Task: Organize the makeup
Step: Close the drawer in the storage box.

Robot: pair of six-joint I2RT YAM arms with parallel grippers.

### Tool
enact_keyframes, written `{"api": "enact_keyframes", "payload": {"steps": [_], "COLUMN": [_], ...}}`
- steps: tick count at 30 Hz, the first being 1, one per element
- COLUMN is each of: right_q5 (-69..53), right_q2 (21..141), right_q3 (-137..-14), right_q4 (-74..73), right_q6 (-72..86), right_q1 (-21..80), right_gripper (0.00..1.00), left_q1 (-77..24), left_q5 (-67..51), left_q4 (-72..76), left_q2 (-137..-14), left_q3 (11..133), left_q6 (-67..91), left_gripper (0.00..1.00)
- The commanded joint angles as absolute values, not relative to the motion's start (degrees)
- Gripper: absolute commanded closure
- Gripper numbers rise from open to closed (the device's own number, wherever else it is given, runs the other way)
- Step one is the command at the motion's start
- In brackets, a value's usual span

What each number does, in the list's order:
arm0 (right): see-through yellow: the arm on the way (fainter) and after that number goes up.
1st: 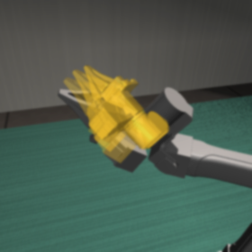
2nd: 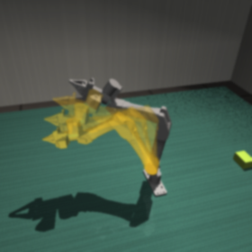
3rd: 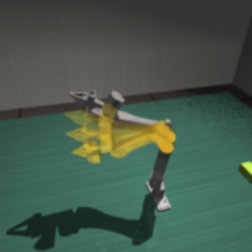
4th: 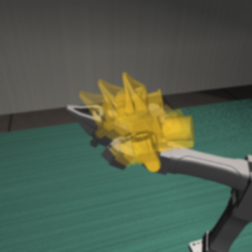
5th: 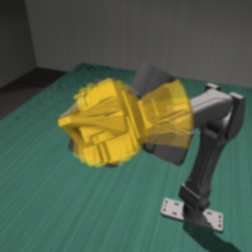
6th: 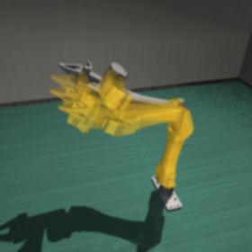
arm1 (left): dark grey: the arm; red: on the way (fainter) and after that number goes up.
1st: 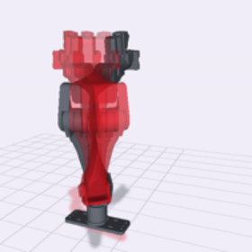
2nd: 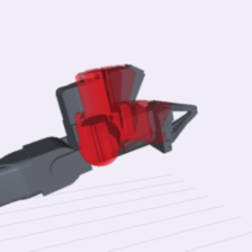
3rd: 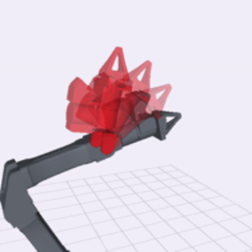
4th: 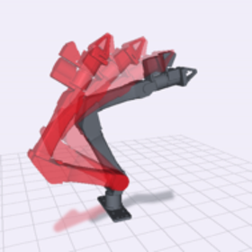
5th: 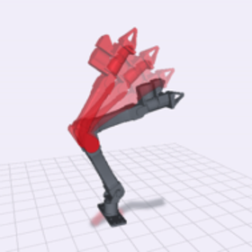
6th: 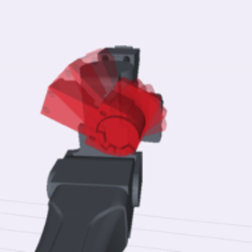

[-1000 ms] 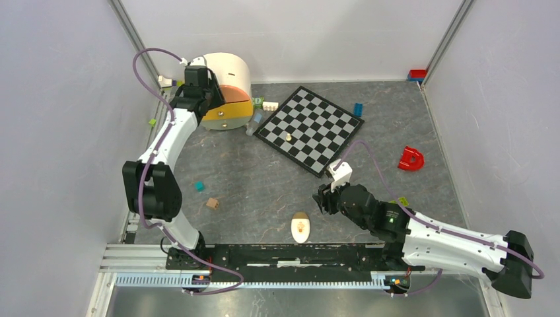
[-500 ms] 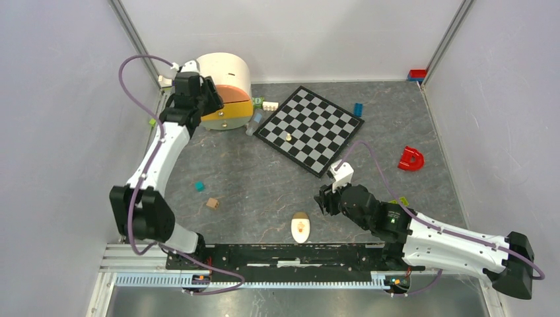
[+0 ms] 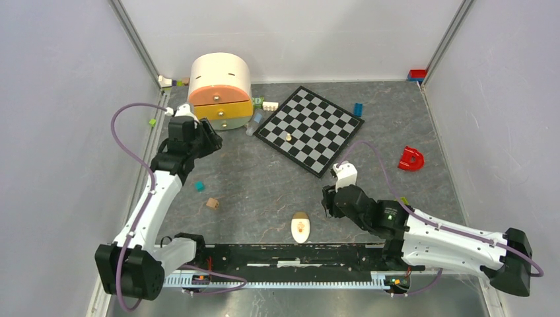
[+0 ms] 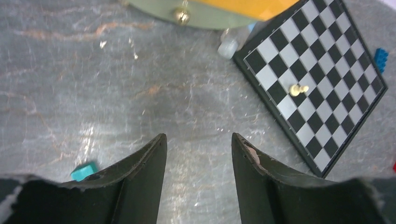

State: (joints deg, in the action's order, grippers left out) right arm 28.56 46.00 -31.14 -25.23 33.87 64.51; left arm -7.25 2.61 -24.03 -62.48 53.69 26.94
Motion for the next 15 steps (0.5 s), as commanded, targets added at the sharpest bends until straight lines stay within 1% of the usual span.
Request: {"api": "enact_keyframes", "payload": {"steps": [1, 10, 15], "right_q5": [32.4, 29.2, 29.4], "right_q2": [47.9, 46.4, 47.5], "right_q3": [-35.8, -36.0, -35.7], "right_q4": [-33.3, -35.0, -34.9], "right_q6": [39.5, 43.0, 43.3], "right_q1": [64.7, 64.7, 64.6], "right_gripper": [0.37, 0.35, 0.35], "left_q1": [-7.4, -7.4, -7.4], "left_q5": [2.5, 0.4, 0.9], "left_q4": [-27.3, -29.3, -30.7], "left_q2": [-59.2, -55.8, -56.2], "left_q3": [51.3, 50.3, 50.9], "left_q6": [29.0, 32.2, 31.4], "left_gripper": [0.40, 0.39, 0.38]}}
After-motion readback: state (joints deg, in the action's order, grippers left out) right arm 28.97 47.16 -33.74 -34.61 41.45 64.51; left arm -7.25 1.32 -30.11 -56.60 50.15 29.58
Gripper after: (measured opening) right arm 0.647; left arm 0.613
